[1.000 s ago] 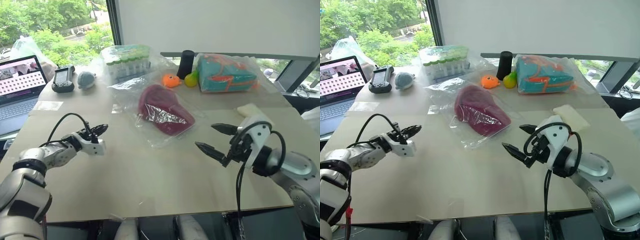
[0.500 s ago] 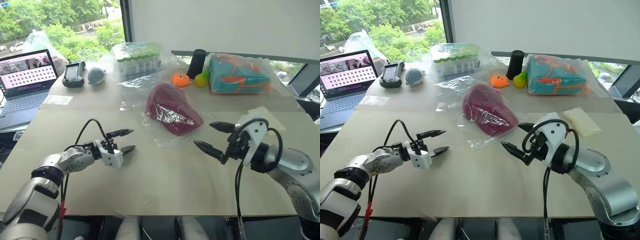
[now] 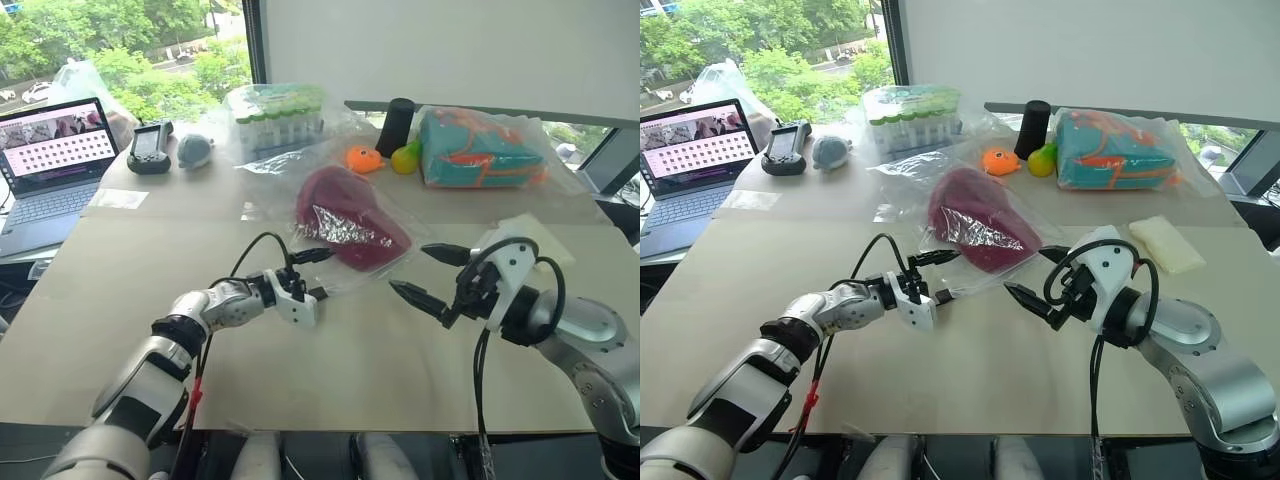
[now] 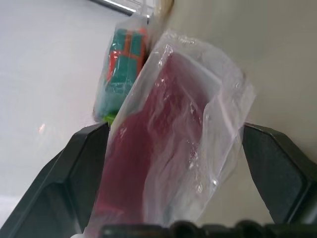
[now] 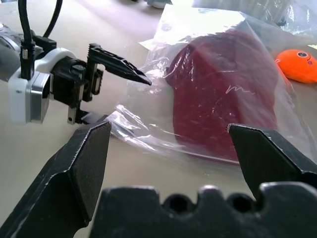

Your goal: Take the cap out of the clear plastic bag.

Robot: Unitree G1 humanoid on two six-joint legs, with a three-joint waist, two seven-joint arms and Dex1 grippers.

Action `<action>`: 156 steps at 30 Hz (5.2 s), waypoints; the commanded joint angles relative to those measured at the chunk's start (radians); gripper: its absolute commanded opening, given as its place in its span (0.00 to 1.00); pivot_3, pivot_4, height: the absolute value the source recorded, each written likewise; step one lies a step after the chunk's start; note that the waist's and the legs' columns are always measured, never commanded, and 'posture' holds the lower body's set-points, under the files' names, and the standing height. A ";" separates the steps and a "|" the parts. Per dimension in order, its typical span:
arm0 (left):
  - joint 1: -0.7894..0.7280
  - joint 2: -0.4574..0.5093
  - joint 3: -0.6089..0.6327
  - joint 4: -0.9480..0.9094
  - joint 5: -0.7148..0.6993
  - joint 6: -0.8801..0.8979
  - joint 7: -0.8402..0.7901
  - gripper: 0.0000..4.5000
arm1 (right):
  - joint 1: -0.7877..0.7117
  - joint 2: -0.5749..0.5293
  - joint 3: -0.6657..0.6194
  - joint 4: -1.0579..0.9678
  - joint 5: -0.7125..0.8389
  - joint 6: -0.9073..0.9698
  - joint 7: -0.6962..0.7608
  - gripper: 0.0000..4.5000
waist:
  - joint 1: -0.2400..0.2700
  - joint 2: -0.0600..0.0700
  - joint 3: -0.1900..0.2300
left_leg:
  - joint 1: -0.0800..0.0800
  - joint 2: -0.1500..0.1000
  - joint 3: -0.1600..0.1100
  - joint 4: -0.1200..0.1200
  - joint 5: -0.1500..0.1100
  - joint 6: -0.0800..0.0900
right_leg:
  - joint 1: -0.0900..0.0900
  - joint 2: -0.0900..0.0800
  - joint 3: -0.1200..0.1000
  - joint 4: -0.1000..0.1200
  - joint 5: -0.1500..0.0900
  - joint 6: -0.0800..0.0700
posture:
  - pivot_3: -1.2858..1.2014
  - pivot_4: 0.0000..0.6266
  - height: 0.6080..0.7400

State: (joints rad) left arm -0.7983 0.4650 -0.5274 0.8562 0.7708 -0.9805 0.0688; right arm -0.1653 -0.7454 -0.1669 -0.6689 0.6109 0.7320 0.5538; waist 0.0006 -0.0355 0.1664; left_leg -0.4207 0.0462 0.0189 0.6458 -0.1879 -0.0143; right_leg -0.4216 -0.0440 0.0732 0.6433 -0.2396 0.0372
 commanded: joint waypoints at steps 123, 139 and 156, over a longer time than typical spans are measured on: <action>0.613 0.368 0.428 -0.846 -0.979 0.639 -0.525 0.76 | -0.199 0.037 0.154 0.137 -0.064 -0.043 0.190 1.00 | -0.018 -0.002 0.000 | 0.008 0.005 0.008 -0.003 0.000 0.000 | -0.001 0.001 0.001 0.004 -0.001 -0.008 | 0.52 0.24 1.00; 0.549 0.259 0.452 -0.872 -0.923 0.800 -0.669 0.07 | -0.202 0.042 0.164 0.127 -0.067 -0.045 0.175 1.00 | -0.016 -0.002 0.000 | 0.007 0.005 0.007 -0.003 0.000 0.000 | -0.001 0.001 0.001 0.004 -0.001 -0.008 | 0.52 0.24 1.00; 0.298 0.139 0.529 -1.032 -1.051 1.305 -0.645 0.03 | -0.327 0.142 0.223 -0.004 0.192 0.111 0.110 1.00 | -0.022 -0.002 0.000 | 0.005 0.004 0.004 -0.002 0.000 0.000 | 0.000 0.002 0.000 0.004 -0.002 -0.004 | 0.52 0.24 1.00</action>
State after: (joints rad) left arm -0.4780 0.6114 -0.0268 -0.1270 -0.2678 0.2957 -0.5962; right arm -0.4698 -0.6176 0.0260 -0.6381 0.8099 0.8465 0.6854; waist -0.0212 -0.0375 0.1667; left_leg -0.4154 0.0502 0.0222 0.6439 -0.1879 -0.0142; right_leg -0.4219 -0.0424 0.0734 0.6475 -0.2419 0.0330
